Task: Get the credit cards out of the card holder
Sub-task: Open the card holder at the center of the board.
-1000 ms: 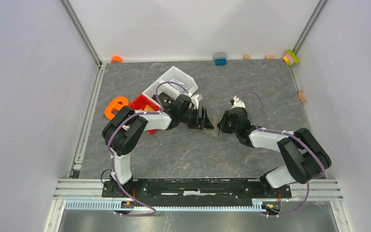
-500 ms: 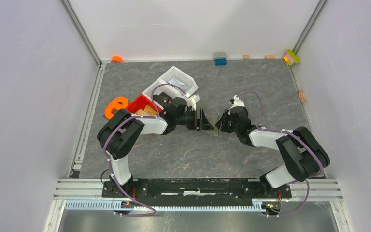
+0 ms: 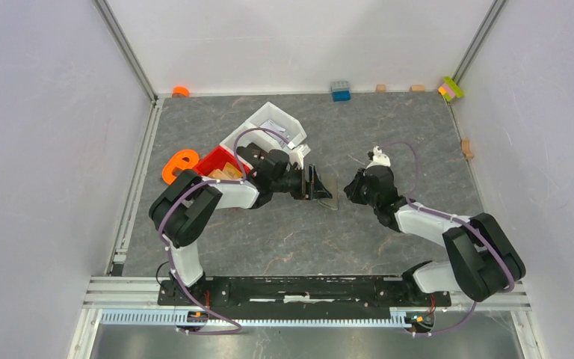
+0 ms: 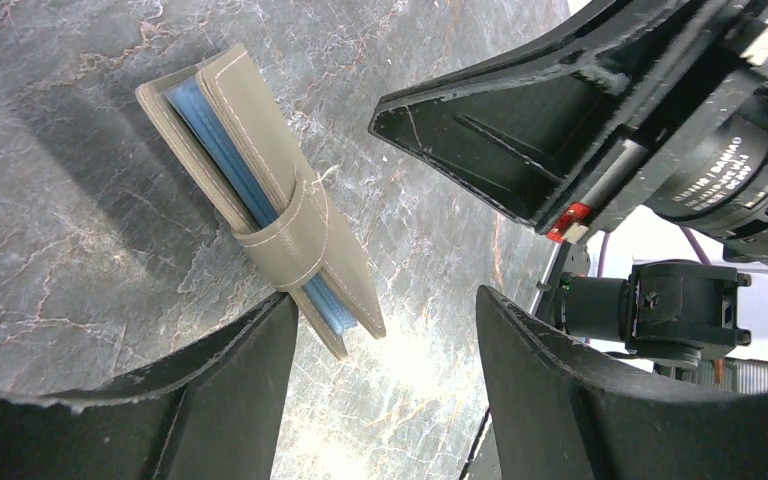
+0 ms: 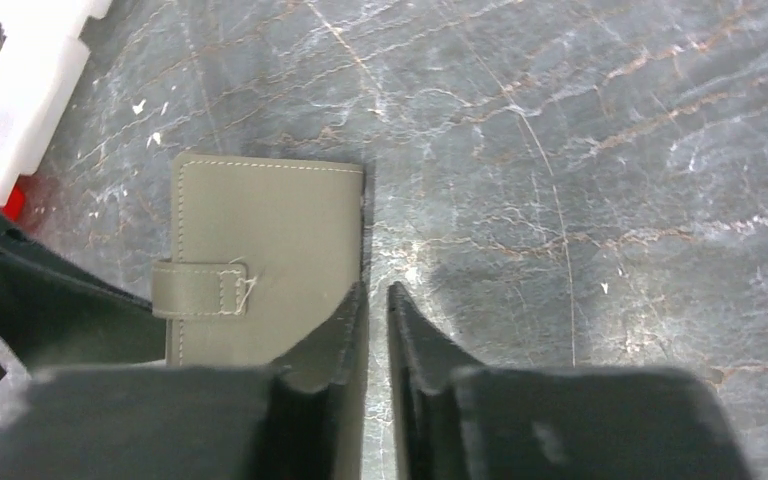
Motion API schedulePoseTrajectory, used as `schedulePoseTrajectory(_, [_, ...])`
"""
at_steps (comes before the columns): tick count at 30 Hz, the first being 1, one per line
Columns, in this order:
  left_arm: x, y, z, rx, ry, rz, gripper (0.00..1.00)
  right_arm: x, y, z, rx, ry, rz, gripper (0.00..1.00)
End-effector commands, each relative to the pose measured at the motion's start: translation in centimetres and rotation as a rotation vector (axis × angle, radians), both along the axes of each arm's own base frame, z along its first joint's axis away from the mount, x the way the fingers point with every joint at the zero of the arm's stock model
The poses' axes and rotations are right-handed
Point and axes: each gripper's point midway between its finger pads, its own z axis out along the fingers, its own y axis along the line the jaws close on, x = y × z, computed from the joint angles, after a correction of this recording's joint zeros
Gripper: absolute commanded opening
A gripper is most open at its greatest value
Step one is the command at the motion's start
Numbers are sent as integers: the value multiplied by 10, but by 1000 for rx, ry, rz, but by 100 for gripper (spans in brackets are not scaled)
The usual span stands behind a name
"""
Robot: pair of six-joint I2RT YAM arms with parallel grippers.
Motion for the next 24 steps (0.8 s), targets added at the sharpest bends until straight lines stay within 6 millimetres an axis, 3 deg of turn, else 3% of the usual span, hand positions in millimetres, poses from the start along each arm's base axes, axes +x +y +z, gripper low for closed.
schedulePoseTrajectory(1, [3,-6,30,-62,-49,4,72,3,-8,-12,-58,35,-22,6])
schedulePoseTrajectory(2, [2,-7,30,-63,-51,1,72,3,-3,-16,-59,54,0,0])
schedulePoseTrajectory(7, [1,-9,31,-77,-41,-9,72,-1,26,-24,-13,80,130,0])
schedulePoseTrajectory(17, [-2,-4,43,-84,-79,-10,72,-19,82,-21,106,81,346,1])
schedulePoseTrajectory(19, [-2,-1,42,-69,-87,-2,72,-18,83,-19,111,75,350,1])
schedulePoseTrajectory(24, [-6,-1,43,-41,-116,-3,72,-10,63,-20,36,57,262,8])
